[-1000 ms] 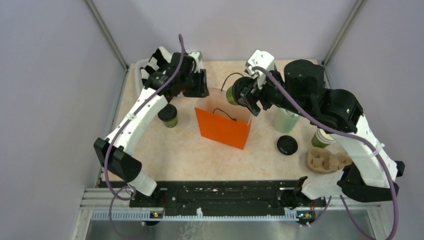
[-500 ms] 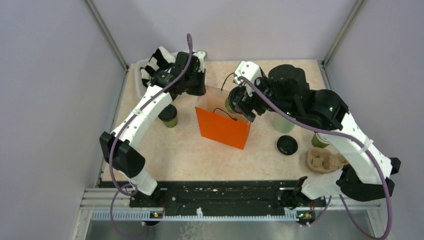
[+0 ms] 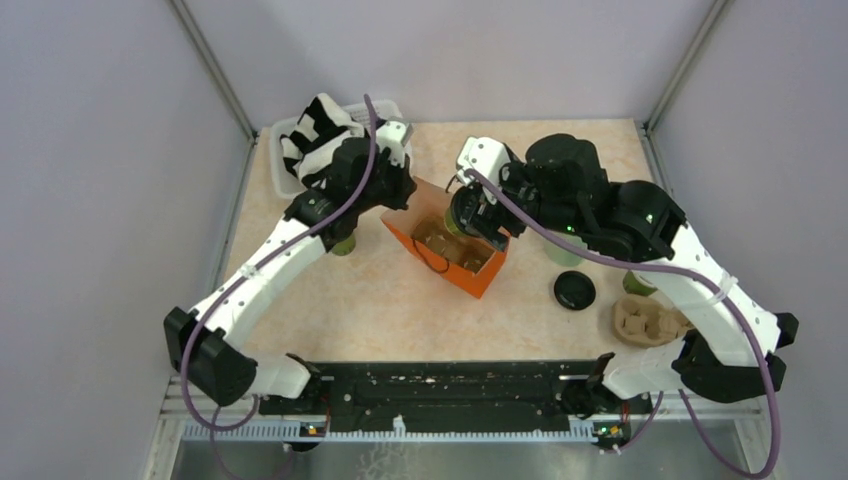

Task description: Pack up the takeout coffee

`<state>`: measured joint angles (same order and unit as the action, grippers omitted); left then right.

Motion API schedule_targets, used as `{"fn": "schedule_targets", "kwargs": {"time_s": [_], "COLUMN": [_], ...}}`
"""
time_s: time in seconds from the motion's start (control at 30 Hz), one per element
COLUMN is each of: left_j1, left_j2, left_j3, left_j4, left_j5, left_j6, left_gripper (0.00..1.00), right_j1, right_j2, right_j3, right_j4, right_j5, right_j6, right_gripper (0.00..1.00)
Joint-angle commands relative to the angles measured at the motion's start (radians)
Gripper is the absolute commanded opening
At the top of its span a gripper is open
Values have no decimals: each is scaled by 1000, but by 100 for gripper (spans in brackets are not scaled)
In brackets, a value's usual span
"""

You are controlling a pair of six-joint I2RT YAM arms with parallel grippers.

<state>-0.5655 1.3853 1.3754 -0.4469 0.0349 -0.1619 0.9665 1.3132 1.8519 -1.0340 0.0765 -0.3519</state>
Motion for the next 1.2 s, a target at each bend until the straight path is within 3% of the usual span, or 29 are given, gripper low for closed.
{"fn": "schedule_targets", "kwargs": {"time_s": [0.0, 0.27, 0.47, 0.63, 0.87, 1.17], "left_j1": [-15, -31, -38, -38, -37, -38], "left_j2": [-101, -151, -251, -297, -405, -474], "left_j3": [-84, -141, -278, -330, -487, -601], "left_j4": [253, 307, 433, 436, 610, 705], "left_j5": [-14, -71, -67, -71, -88, -73], "left_j6": [-3, -71, -90, -120, -142, -187], "left_gripper": [0, 0, 0, 0, 0, 0], "right_j1": [24, 124, 173, 236, 285, 294], "right_j2": [29, 89, 90, 99, 118, 153], "right_j3": [9, 17, -59, -129, -175, -212], "right_j4": [15, 10, 65, 87, 104, 141], "right_j5": [-13, 93, 227, 314, 362, 391], "right_j6": [-31, -40, -42, -64, -89, -97], "right_gripper": [49, 49, 49, 48, 48, 47]}}
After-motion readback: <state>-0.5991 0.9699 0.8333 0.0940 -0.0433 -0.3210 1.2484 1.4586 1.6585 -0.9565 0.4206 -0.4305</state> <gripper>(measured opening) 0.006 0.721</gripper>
